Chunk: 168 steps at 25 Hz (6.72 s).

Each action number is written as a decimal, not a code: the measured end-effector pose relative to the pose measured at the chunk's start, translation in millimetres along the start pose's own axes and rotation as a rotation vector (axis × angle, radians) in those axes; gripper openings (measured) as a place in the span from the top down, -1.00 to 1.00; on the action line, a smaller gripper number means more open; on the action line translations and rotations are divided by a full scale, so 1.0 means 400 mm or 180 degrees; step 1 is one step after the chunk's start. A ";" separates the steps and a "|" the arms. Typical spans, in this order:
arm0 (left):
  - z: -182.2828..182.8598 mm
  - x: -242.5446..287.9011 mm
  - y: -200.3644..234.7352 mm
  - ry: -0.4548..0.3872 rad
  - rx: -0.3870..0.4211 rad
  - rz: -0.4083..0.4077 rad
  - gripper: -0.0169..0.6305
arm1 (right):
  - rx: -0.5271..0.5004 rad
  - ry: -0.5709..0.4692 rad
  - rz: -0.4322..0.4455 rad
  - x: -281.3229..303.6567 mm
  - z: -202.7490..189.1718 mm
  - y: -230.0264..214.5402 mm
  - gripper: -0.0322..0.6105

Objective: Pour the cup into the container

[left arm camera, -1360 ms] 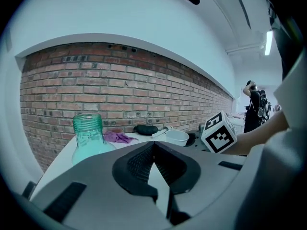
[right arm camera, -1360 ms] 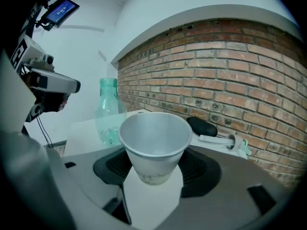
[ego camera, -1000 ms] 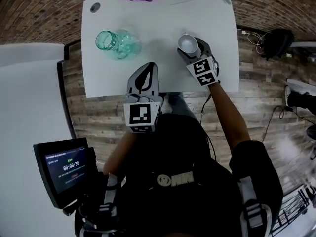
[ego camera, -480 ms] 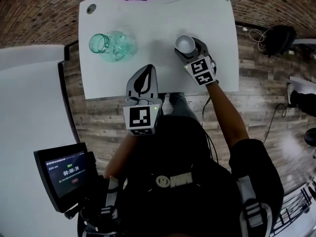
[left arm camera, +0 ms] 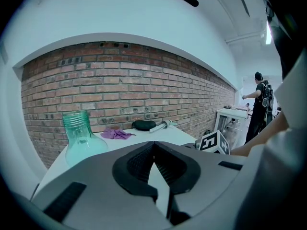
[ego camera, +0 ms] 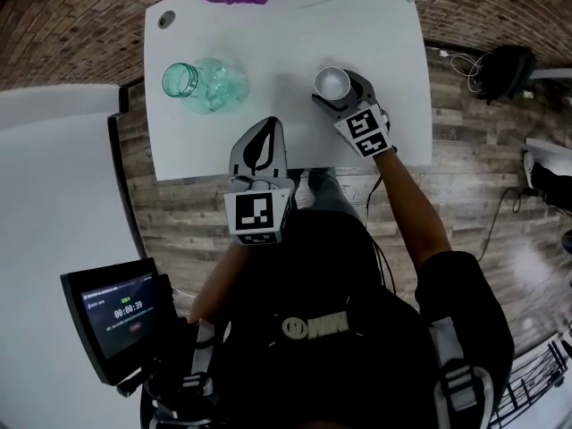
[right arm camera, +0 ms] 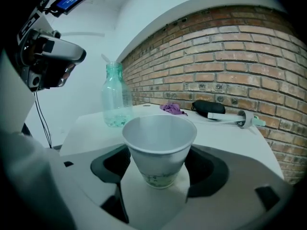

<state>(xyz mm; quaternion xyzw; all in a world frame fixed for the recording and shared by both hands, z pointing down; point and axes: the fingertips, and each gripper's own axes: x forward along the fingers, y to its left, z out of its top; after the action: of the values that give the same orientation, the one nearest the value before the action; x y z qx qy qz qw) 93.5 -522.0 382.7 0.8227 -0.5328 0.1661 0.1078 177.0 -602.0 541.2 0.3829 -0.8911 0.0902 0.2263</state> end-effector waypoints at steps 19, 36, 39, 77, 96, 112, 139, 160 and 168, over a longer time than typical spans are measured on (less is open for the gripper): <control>-0.011 0.000 0.004 -0.0045 -0.0078 0.0006 0.95 | 0.0092 -0.0142 -0.0228 -0.074 0.011 -0.028 -0.26; -0.019 -0.092 0.015 -0.0233 -0.0077 -0.0109 0.95 | 0.0306 -0.0885 -0.0810 -0.409 0.136 0.104 0.37; -0.037 -0.159 0.022 -0.0286 -0.0118 -0.0115 0.95 | 0.0349 -0.0987 -0.0776 -0.425 0.167 0.191 0.79; -0.261 -0.644 -0.136 -0.0150 -0.0202 -0.0163 0.95 | 0.0015 -0.0899 -0.0340 -0.705 0.123 0.723 0.88; -0.316 -0.863 -0.309 -0.0287 -0.0099 -0.0200 0.95 | -0.0049 -0.1054 -0.0339 -0.918 0.032 0.899 0.88; -0.439 -1.181 -0.418 -0.0371 -0.0114 0.0118 0.95 | -0.0107 -0.1040 -0.0086 -1.179 -0.071 1.156 0.88; -0.645 -1.500 -0.674 -0.0041 -0.0191 0.0236 0.95 | 0.0234 -0.0901 0.0228 -1.444 -0.298 1.392 0.88; -0.719 -1.942 -0.850 -0.0469 -0.0098 -0.0171 0.95 | 0.0029 -0.0884 0.0032 -1.688 -0.345 1.834 0.88; -0.723 -1.955 -0.863 -0.0451 -0.0144 -0.0221 0.95 | 0.0094 -0.0901 0.0013 -1.702 -0.352 1.840 0.88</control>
<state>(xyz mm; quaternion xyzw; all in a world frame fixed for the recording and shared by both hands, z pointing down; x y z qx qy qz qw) 68.1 379.3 345.6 0.8477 -0.5139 0.0917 0.0941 103.1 390.1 352.9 0.3933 -0.9134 0.0489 0.0925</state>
